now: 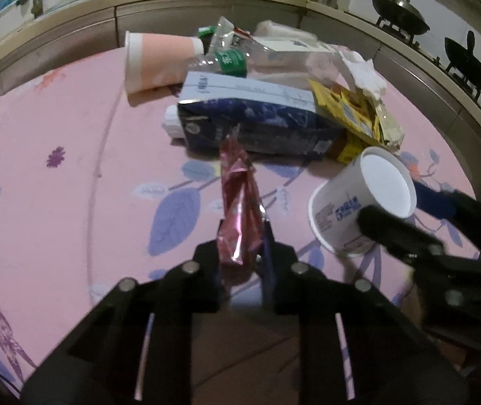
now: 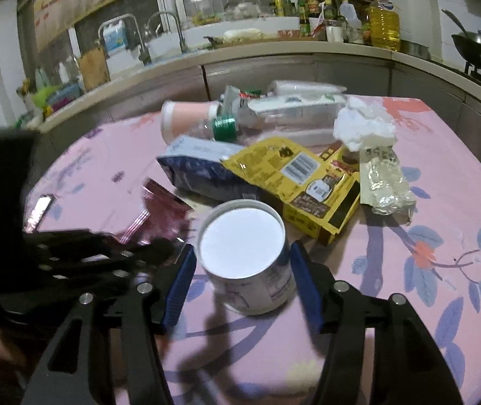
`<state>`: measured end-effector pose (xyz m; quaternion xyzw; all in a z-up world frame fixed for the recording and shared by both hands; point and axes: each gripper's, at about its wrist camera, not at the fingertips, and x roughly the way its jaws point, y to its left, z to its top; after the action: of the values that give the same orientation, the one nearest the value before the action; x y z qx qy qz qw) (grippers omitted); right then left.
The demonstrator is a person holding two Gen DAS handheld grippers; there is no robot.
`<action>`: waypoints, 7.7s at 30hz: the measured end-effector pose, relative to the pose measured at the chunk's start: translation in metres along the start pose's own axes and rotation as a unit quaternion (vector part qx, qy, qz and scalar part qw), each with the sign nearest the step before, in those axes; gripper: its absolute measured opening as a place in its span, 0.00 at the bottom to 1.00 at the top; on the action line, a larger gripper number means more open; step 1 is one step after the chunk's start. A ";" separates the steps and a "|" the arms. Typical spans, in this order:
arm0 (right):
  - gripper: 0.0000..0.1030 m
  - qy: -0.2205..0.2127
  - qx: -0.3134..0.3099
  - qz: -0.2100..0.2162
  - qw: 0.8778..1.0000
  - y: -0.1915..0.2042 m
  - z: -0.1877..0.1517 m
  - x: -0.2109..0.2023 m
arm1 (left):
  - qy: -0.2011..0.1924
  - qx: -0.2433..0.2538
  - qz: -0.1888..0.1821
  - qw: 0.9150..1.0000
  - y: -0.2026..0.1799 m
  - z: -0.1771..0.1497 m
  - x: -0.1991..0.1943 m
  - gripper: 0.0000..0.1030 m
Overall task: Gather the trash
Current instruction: 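Grasp the red wrapper with the left tool while the right tool grasps the white container, then carry both items to the beige bin and open both tools to drop them, then return both tools to the table above the remaining trash, then grasp the yellow snack packet with the right tool while the left tool grasps the milk carton, then carry the carton and packet to the bin and open both tools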
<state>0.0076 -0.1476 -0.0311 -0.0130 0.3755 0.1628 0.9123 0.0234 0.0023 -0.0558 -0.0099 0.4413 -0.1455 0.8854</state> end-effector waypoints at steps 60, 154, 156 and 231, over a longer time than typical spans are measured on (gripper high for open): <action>0.66 -0.218 0.245 -0.118 0.937 -0.244 -0.016 -0.164 | -0.140 0.187 -0.024 0.972 -0.253 0.141 0.000 0.61; 0.00 0.030 0.308 0.199 0.930 -0.131 0.006 -0.001 | -0.098 0.337 -0.001 0.937 -0.028 0.088 0.013 0.87; 0.00 0.022 0.295 0.185 0.937 -0.135 0.003 -0.015 | -0.075 0.381 -0.007 0.921 -0.030 0.086 0.024 0.87; 0.00 -0.141 0.429 -0.121 0.884 -0.420 -0.088 -0.147 | 0.017 0.300 -0.261 0.917 -0.456 0.198 0.151 0.50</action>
<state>-0.0213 -0.5999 -0.0339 0.3575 0.2711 -0.1261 0.8848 0.1512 -0.4966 0.0141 0.1440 0.3737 -0.4971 0.7698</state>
